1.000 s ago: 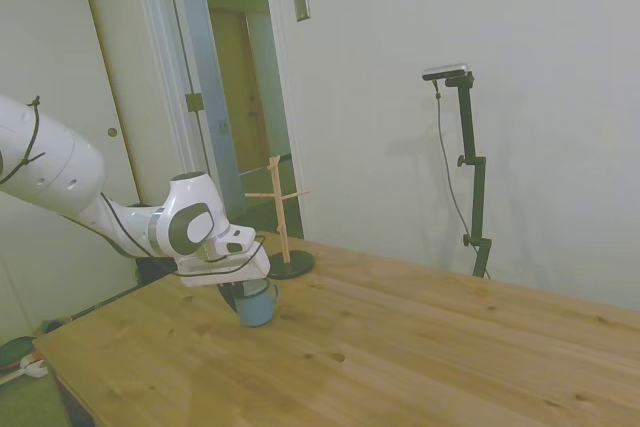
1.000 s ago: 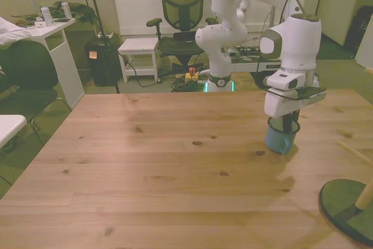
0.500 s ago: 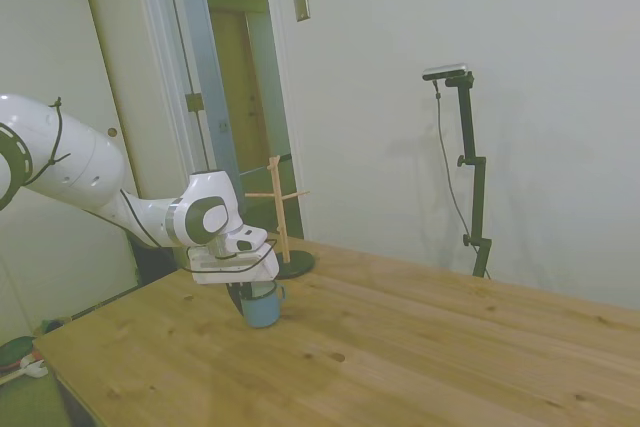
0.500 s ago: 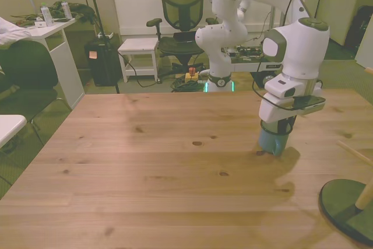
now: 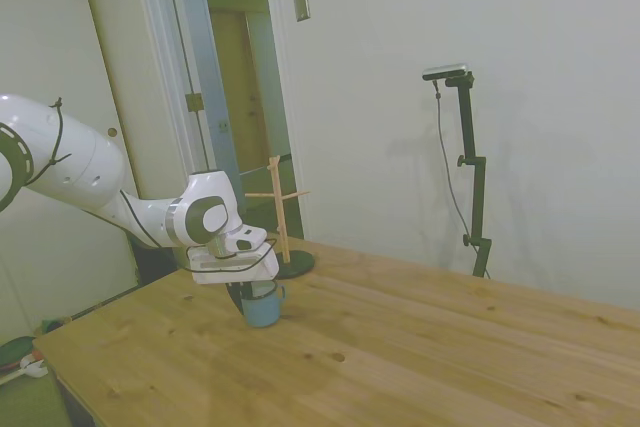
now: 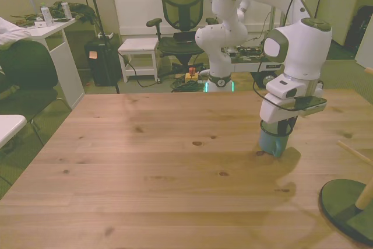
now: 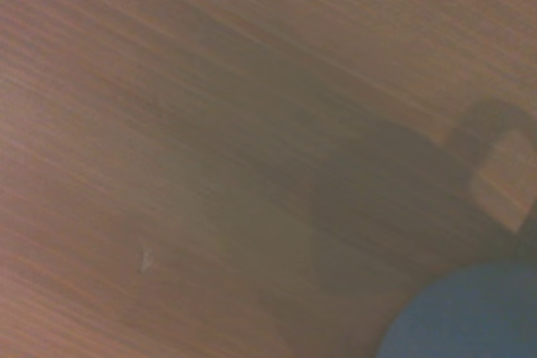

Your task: Unload the mug

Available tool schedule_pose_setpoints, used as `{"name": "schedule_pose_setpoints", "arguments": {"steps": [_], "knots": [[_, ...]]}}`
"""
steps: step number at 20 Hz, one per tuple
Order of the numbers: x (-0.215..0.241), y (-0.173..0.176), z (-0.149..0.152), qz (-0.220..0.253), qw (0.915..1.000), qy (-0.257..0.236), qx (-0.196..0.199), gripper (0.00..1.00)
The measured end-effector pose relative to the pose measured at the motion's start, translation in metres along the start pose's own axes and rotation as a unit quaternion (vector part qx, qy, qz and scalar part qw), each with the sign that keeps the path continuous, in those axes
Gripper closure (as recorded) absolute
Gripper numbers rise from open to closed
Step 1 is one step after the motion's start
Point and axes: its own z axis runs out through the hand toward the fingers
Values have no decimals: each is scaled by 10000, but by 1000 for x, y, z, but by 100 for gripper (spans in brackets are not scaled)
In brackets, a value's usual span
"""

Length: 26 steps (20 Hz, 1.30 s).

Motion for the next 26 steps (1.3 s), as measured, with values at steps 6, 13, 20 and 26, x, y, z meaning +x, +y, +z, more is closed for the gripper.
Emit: {"name": "schedule_pose_setpoints", "arguments": {"steps": [6, 13, 20, 26], "knots": [[0, 0, 0, -3, 10000, 4, -4, 0], [0, -1, 0, -6, 10000, 6, -2, 0], [0, -1, -2, -5, 10000, 19, 6, 0], [-2, -3, -6, -28, 10000, 44, 29, 0]]}}
